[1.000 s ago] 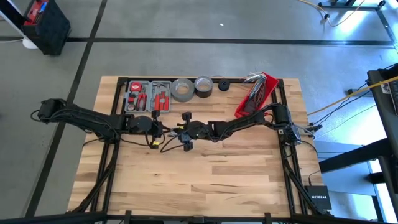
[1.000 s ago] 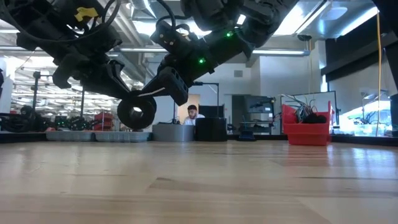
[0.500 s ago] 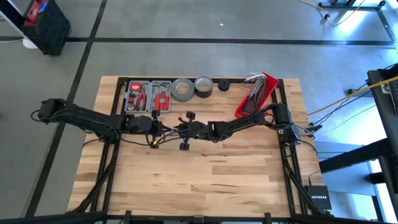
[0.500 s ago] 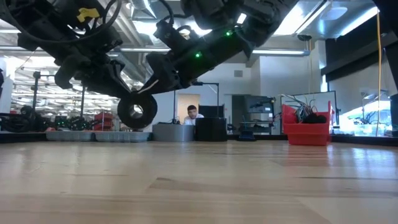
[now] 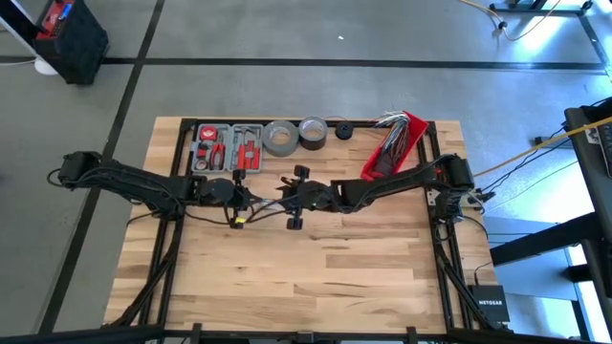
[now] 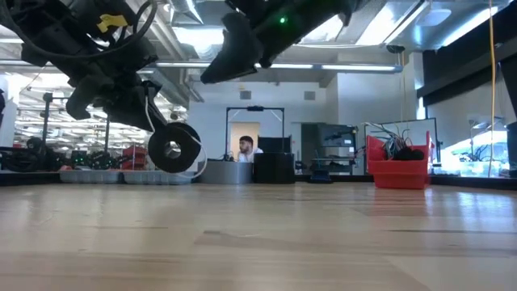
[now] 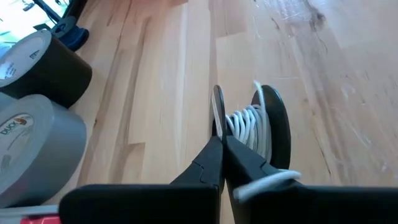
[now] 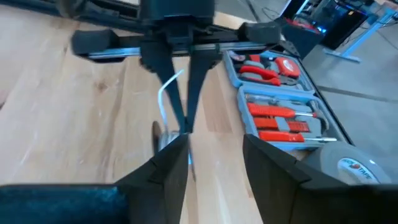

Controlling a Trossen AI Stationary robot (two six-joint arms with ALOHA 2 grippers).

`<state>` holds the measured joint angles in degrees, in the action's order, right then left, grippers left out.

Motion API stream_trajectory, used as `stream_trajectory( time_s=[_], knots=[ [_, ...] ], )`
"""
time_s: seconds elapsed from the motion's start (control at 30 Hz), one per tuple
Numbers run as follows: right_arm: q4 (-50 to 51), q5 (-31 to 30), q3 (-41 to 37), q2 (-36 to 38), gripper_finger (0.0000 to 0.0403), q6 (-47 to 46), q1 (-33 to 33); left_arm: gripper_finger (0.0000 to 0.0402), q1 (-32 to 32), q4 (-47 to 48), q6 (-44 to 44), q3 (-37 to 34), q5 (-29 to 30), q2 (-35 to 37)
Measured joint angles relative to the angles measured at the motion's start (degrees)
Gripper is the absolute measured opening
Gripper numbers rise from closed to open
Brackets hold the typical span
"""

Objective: Coil cords
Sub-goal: Uncoil the white wire from the black spool

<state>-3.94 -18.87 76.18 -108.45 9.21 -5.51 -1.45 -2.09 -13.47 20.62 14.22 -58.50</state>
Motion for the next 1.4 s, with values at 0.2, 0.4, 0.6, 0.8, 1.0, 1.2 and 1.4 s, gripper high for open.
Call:
stream_trajectory(
  time_s=[0.2, 0.4, 0.6, 0.8, 1.0, 1.2, 1.4],
  knots=[
    [2.7, 0.5, 0.0, 0.1, 0.0158, -0.1, -0.6, 0.0001, 0.0, -0.2, 0.8, 0.0, 0.0, 0.0],
    [-1.7, 3.4, -0.1, -3.3, 0.0158, 0.6, -0.5, 0.0001, 0.0, -3.5, 4.3, 0.0, 0.0, 0.0],
    [4.7, -0.7, -0.1, -4.0, 0.0158, 1.8, -0.3, 0.0001, 0.0, -2.7, 4.1, 0.0, 0.0, 0.2],
    [4.3, 6.2, 0.0, -4.1, 0.0158, -2.0, 0.8, 0.0002, 0.0, -3.1, 4.1, 0.0, -0.1, 0.2],
    [5.9, 6.6, 0.0, -4.4, 0.0158, -4.7, 1.5, 0.0002, 0.0, -3.3, 4.1, 0.0, -0.1, 0.2],
    [6.4, 6.6, -0.1, -5.9, 0.0158, -4.5, 1.7, 0.0003, 0.0, -3.8, 4.5, 0.0, -0.1, 0.2],
    [6.5, 5.4, -0.1, -6.7, 0.0146, -4.1, 3.1, 0.0003, 0.0, -4.4, 4.5, 0.0, -0.1, 0.2]
  ],
)
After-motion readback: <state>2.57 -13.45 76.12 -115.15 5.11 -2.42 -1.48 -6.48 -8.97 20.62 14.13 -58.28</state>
